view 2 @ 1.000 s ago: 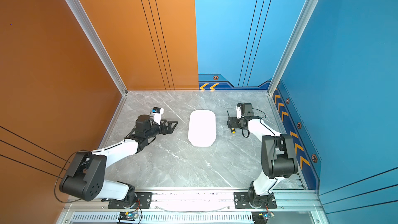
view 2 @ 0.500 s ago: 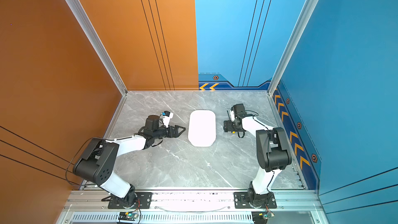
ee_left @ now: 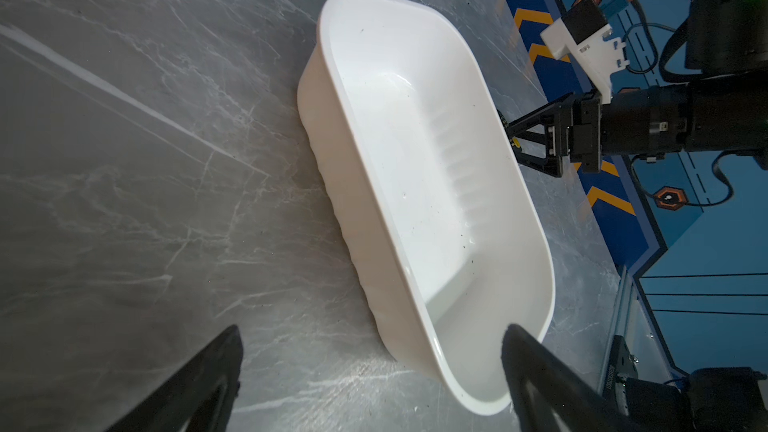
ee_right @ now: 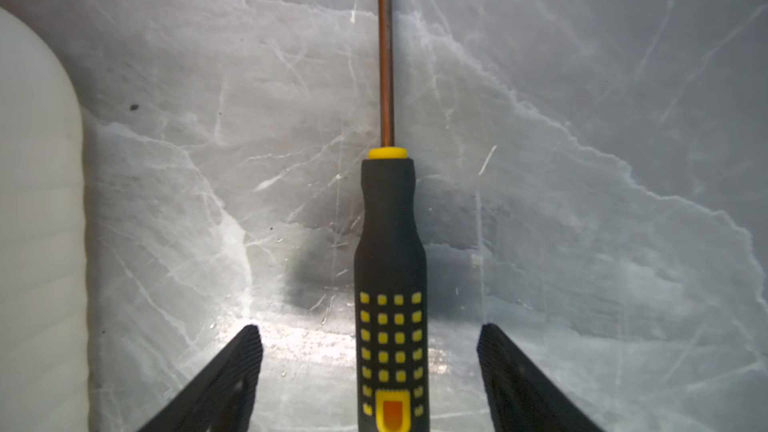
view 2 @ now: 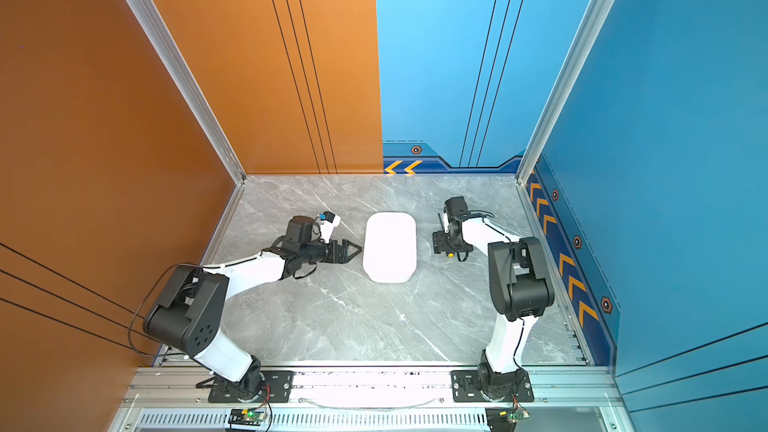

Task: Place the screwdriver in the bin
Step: 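Lower the right gripper and close it on the screwdriver handle, then lift the screwdriver with the right gripper and carry it over the white bin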

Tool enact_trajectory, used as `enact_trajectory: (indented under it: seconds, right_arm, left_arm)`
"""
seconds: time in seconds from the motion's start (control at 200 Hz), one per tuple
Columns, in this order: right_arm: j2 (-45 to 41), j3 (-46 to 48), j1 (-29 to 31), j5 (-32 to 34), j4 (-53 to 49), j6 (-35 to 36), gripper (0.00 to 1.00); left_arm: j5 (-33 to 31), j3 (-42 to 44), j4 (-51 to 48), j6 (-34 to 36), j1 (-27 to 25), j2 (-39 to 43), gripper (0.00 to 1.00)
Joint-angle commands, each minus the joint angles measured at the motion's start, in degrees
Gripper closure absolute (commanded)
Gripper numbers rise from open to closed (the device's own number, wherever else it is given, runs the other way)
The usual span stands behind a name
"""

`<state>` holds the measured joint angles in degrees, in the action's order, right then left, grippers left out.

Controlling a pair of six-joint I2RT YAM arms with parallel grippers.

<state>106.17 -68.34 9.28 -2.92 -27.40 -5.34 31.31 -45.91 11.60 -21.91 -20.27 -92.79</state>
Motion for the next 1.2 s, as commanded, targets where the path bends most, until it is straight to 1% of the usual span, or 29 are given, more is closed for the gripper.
enact_trajectory:
  seconds: [0.0,0.115,0.21,0.516,0.671,0.761,0.821,0.916,1.021,1.197]
  right_arm:
    - [1.47,-1.75,0.61,1.95,-2.97,0.21,0.26]
    - [2.17,-1.81,0.85,2.09,-3.00,-0.11,0.34]
    - [2.89,-2.15,0.92,2.46,-3.26,-0.28,0.41]
    - [3.44,-2.85,0.90,2.98,-3.63,-0.81,0.55]
    - [4.08,-3.44,0.84,2.83,-3.73,-1.06,0.66]
    - [4.29,-3.61,0.90,2.63,-3.78,-1.21,0.78]
    - [4.44,-3.81,0.66,2.23,-3.98,-1.63,0.84]
    - [3.94,-3.88,-0.24,-1.48,-4.09,-3.92,0.85]
    - [1.92,-3.52,-1.36,-7.10,-3.70,-7.22,0.87]
    - [-5.01,-2.50,-1.16,-9.73,-3.78,-11.11,0.90]
  left_arm:
    - [-1.10,-1.25,-3.53,1.99,-0.43,-0.54,0.02]
    - [-0.71,-1.40,-4.18,2.03,-1.03,-0.72,0.02]
    - [-2.17,-1.47,-5.34,2.86,-2.00,-0.54,0.02]
    - [-4.19,-1.89,-7.13,4.07,-2.67,-0.11,0.02]
    - [-4.86,-1.90,-7.46,4.41,-2.67,0.02,0.02]
    - [-5.01,-1.69,-7.55,4.42,-2.69,-0.13,0.02]
    - [-5.20,-1.61,-7.55,4.47,-2.68,-0.21,0.02]
    - [-5.61,-1.43,-7.72,4.67,-2.70,-0.36,0.02]
    - [-5.77,-1.41,-7.88,4.95,-2.70,-0.37,0.02]
    - [-6.96,-1.79,-9.07,5.54,-2.70,-0.05,0.02]
